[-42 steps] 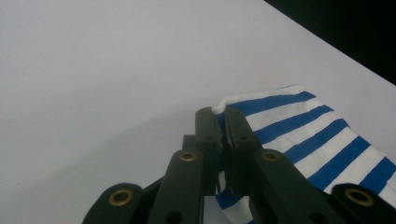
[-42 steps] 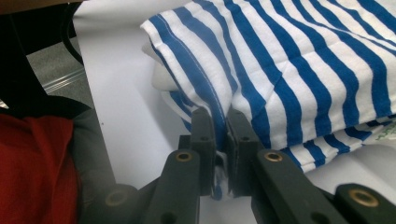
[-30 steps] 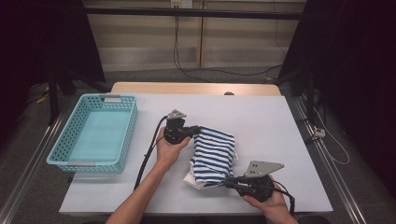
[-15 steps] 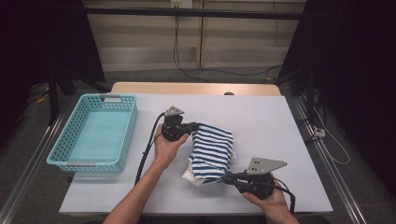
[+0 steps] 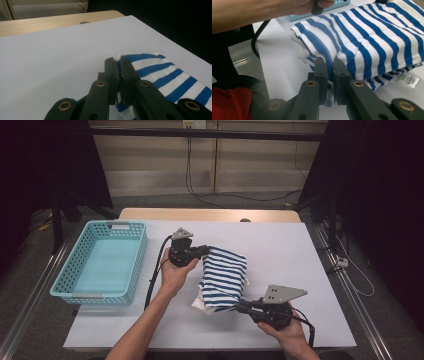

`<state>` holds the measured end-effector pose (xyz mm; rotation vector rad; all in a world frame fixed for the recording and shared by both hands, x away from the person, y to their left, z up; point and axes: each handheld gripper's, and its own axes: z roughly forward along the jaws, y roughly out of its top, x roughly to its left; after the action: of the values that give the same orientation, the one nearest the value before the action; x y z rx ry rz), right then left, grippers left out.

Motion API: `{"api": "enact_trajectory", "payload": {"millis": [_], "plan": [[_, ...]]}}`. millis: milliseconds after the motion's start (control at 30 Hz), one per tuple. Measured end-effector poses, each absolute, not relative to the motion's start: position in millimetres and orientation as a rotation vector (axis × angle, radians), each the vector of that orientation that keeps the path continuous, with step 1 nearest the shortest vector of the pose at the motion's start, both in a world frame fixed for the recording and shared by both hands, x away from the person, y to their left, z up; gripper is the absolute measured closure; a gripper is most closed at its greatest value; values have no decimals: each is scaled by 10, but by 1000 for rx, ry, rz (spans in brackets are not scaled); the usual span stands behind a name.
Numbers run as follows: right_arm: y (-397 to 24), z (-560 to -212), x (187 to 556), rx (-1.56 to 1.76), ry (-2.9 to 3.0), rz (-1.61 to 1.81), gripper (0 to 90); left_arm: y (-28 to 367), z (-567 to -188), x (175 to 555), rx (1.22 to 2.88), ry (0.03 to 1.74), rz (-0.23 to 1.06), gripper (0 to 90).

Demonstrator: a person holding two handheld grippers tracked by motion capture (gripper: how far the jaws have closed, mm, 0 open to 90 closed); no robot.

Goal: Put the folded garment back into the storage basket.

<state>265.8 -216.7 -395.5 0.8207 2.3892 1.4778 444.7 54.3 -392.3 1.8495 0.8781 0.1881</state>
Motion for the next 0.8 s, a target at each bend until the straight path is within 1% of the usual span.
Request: {"api": "enact_trajectory", "payload": {"millis": [233,333,800], "plan": [[-2127,-3889,2674,804,2372,1509,842,592,-3858,4452,1845,880,184,859],[-2105,-3863,2691,789,2368,1515,842,621,-3821,4467,1836,878,205,859],[-2003,-3798,2735,758,2360,1538,843,709,-3726,4479,1821,880,224,859]]}}
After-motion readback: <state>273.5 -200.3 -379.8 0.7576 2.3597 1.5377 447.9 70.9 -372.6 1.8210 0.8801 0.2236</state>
